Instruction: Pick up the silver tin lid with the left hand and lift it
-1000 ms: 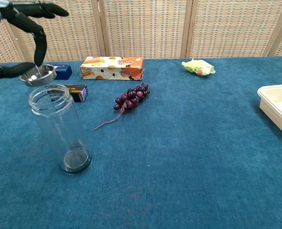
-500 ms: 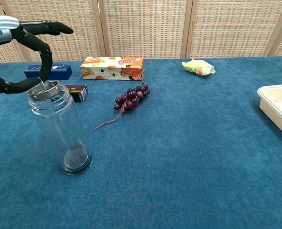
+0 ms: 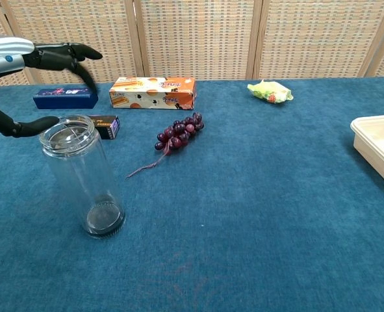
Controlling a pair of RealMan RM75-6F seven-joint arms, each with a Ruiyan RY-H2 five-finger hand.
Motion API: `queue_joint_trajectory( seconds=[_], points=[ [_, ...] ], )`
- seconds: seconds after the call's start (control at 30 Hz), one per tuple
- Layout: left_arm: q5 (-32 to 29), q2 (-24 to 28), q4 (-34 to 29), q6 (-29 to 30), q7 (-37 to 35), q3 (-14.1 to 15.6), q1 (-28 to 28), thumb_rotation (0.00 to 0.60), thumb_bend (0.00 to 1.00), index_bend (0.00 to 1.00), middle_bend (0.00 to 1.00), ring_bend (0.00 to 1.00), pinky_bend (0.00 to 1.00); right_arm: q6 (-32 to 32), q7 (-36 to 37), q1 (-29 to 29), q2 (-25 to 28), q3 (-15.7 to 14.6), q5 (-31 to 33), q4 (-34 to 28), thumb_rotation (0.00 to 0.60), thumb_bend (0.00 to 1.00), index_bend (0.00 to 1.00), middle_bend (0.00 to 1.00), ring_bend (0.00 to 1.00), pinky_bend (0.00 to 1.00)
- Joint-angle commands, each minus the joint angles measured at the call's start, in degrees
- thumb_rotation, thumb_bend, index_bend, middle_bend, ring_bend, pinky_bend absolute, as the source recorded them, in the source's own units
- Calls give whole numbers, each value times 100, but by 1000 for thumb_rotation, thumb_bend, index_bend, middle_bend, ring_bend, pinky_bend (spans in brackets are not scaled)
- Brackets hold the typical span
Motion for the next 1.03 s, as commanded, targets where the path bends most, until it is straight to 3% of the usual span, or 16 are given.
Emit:
queue_joint_trajectory(
  seconds=[0.03, 0.3, 0.47, 0.67, 0.83, 1.03],
  points=[
    [28, -4, 19, 36, -8, 6, 9, 600, 397, 0, 0, 0, 0, 1, 3, -3, -1, -3, -3, 2, 600, 0, 67, 0, 0, 0],
    [127, 56, -17, 250, -128, -16, 79, 600, 364, 0, 0, 0, 0, 16, 4, -9, 1, -2, -12, -4, 600, 0, 67, 0, 0, 0],
    [244, 392, -171, 685, -332, -12, 325, 600, 346, 0, 0, 0, 0, -2, -5, -2, -5, -11, -21, 4, 600, 0, 67, 0, 0, 0],
    [292, 858, -55, 1791, -429, 187, 1147, 600, 275, 0, 0, 0, 0, 8, -17, -4, -2, -19, -49, -18, 600, 0, 67, 0, 0, 0],
    [-87, 391, 576, 3243, 284, 225, 2150, 600, 239, 0, 0, 0, 0, 43, -52, -14, -8, -38, -111, -45, 600, 0, 67, 0, 0, 0],
    [-88, 119, 994, 3642, -165, 493, 2714, 600, 238, 0, 0, 0, 0, 73, -144, -25, -31, -76, -197, -64, 600, 0, 67, 0, 0, 0]
  ],
)
